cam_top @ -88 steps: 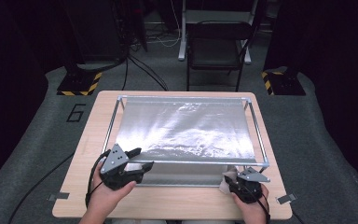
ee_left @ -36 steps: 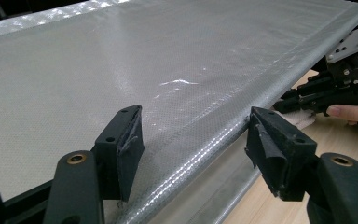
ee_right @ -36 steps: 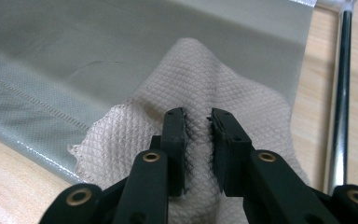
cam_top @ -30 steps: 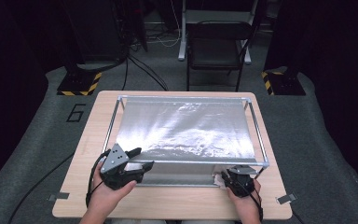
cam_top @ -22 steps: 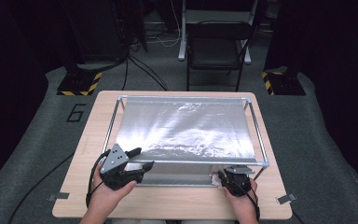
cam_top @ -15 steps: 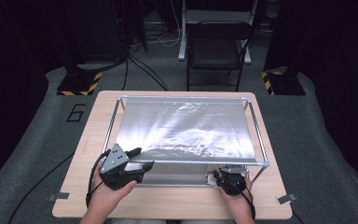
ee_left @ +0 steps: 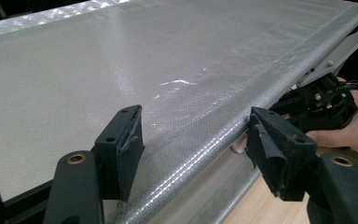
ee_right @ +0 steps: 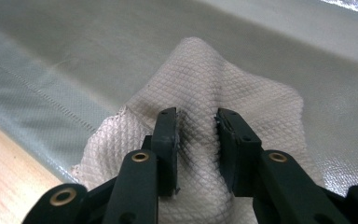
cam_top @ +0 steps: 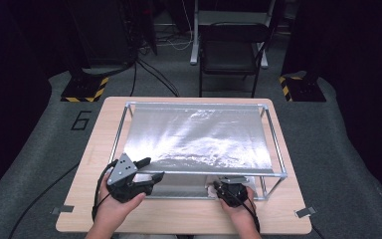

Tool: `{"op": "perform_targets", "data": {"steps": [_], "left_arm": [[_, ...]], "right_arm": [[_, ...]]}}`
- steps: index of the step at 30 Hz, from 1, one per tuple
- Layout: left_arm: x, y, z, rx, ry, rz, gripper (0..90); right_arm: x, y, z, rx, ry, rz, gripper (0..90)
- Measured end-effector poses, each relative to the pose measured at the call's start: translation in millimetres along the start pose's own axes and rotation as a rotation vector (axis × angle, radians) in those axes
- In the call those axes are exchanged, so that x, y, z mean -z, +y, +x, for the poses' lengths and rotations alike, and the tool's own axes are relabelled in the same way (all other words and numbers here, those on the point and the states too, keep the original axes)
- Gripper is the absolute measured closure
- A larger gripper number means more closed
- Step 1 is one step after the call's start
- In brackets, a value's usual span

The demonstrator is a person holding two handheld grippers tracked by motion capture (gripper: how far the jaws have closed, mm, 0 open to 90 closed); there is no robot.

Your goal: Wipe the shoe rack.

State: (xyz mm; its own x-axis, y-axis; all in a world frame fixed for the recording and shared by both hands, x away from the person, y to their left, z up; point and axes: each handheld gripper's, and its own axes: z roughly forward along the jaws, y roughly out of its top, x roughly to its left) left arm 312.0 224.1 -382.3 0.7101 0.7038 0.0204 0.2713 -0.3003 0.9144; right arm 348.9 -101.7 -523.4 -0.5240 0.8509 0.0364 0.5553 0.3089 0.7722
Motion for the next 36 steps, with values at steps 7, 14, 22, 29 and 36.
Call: {"op": "perform_targets", "data": {"steps": [7, 14, 22, 29, 36], "left_arm": [[0.1, -0.2, 0.2, -0.002, 0.001, -0.002, 36.1], [-0.2, 0.1, -0.2, -0.001, 0.000, -0.001, 36.2], [-0.4, 0.5, -0.4, -0.002, -0.001, 0.002, 36.2], [-0.7, 1.0, -1.3, -0.004, -0.002, 0.008, 36.2], [-1.3, 1.2, -0.9, -0.005, -0.003, 0.005, 36.2]], "right_arm": [[4.2, -5.5, -9.6, 0.006, -0.016, -0.016, 61.8], [15.8, -16.9, -27.1, -0.024, -0.037, -0.031, 59.8], [29.9, -24.3, -38.0, -0.031, -0.085, -0.026, 60.8], [40.1, -29.5, -49.6, -0.034, -0.102, -0.017, 61.1], [33.3, -26.3, -46.9, -0.074, -0.068, -0.035, 61.3]]}}
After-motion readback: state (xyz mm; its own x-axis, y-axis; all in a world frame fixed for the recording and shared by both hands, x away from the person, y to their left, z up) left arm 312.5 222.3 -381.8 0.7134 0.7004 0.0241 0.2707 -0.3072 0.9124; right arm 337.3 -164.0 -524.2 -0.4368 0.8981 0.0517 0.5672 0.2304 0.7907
